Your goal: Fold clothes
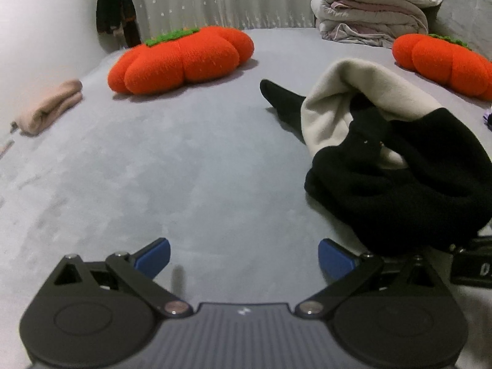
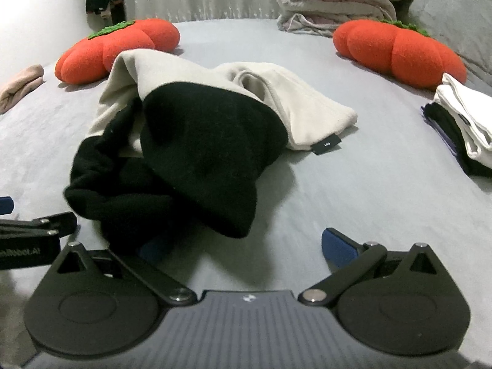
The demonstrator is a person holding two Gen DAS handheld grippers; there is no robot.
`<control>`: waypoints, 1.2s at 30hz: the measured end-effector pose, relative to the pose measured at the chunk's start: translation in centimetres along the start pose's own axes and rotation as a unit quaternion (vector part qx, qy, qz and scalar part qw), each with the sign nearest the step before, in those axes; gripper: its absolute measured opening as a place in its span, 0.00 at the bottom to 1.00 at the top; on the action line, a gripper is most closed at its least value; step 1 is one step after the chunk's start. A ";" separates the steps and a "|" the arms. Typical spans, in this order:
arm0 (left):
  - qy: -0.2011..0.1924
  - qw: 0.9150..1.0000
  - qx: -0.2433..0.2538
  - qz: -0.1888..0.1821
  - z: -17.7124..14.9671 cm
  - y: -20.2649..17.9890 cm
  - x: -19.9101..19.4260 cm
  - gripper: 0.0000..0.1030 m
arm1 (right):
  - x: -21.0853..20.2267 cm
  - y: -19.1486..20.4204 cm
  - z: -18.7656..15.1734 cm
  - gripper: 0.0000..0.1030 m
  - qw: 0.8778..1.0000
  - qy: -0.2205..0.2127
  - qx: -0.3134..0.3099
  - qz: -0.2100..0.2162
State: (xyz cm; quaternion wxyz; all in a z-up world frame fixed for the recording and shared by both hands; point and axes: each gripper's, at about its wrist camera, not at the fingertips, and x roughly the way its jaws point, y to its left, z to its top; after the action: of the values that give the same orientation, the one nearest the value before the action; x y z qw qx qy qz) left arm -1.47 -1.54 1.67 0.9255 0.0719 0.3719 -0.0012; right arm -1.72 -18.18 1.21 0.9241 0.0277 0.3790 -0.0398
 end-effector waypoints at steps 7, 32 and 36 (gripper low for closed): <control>-0.007 1.000 0.005 -0.013 -0.1 0.5 -3.1 1.00 | -2.6 -0.7 0.7 1.00 1.000 0.001 -0.001 0.014; -0.034 0.998 0.037 0.037 0.2 -1.3 -5.5 1.00 | -4.9 -1.6 0.9 1.00 0.999 0.018 0.015 0.035; -0.014 0.999 0.026 0.030 0.2 -1.2 -4.5 1.00 | -5.0 -1.4 0.9 1.00 1.000 0.014 0.002 0.027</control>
State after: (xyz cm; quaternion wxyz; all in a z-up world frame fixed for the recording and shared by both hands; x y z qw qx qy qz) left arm -4.67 -3.00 4.75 0.9279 0.1069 0.3567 0.0155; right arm -4.74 -19.37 5.34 0.9194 0.0404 0.3910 -0.0155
